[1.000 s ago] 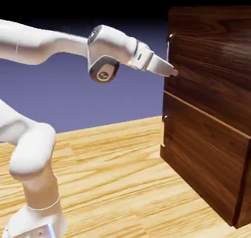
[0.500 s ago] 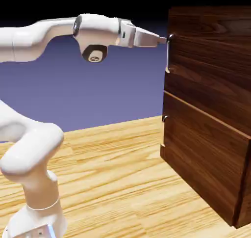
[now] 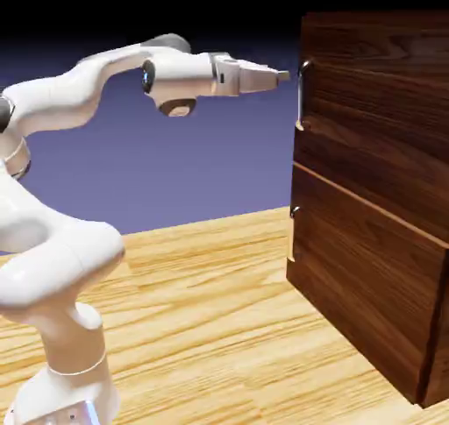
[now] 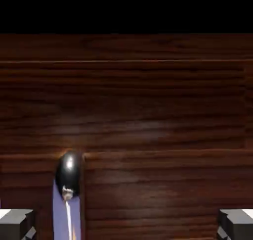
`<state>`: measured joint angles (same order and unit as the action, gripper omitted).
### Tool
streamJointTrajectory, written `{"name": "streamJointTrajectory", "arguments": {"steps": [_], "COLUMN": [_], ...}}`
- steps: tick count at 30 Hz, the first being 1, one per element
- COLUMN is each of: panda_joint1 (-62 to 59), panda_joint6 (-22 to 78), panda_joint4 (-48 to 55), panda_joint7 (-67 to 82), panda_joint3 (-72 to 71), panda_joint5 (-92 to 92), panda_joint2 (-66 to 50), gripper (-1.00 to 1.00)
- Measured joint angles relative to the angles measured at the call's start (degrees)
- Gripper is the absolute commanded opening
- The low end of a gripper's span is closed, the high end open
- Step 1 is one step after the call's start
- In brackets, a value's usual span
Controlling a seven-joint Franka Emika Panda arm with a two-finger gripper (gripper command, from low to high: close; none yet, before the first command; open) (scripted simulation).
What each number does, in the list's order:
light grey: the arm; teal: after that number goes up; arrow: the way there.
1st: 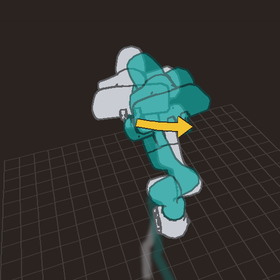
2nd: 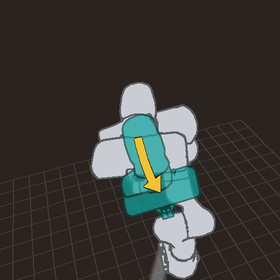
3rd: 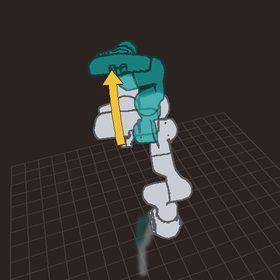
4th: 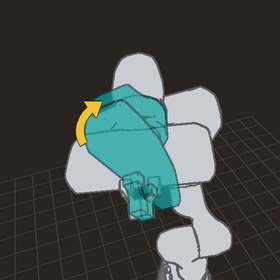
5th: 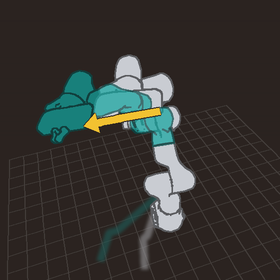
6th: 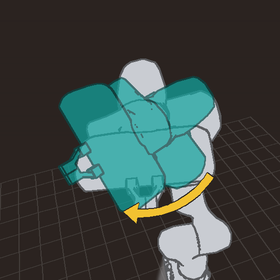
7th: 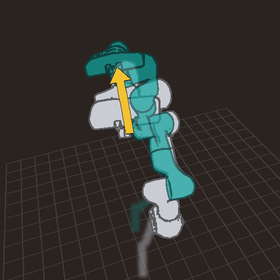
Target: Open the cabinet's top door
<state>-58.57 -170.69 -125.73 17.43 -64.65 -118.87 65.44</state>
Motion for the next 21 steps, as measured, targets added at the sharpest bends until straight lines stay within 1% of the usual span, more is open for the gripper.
{"name": "streamJointTrajectory", "arguments": {"steps": [5, 6, 10, 11, 13, 21], "panda_joint1": [-6.08, -6.08, -14.28, -15.70, -15.70, -1.70], "panda_joint6": [0.34, 0.34, 1.69, 1.93, 1.93, 15.18], "panda_joint4": [3.62, 3.62, 10.16, 11.30, 11.30, -5.31], "panda_joint7": [6.14, 6.14, 5.51, 5.40, 5.40, 13.17], "panda_joint3": [-6.63, -6.63, -9.49, -9.99, -9.99, -0.21], "panda_joint5": [-12.19, -12.19, -13.33, -13.53, -13.53, -17.97], "panda_joint2": [3.36, 3.36, 3.18, 3.15, 3.15, 6.64], "gripper": [0.00, 0.00, 0.00, -1.00, -1.00, -1.00]}}
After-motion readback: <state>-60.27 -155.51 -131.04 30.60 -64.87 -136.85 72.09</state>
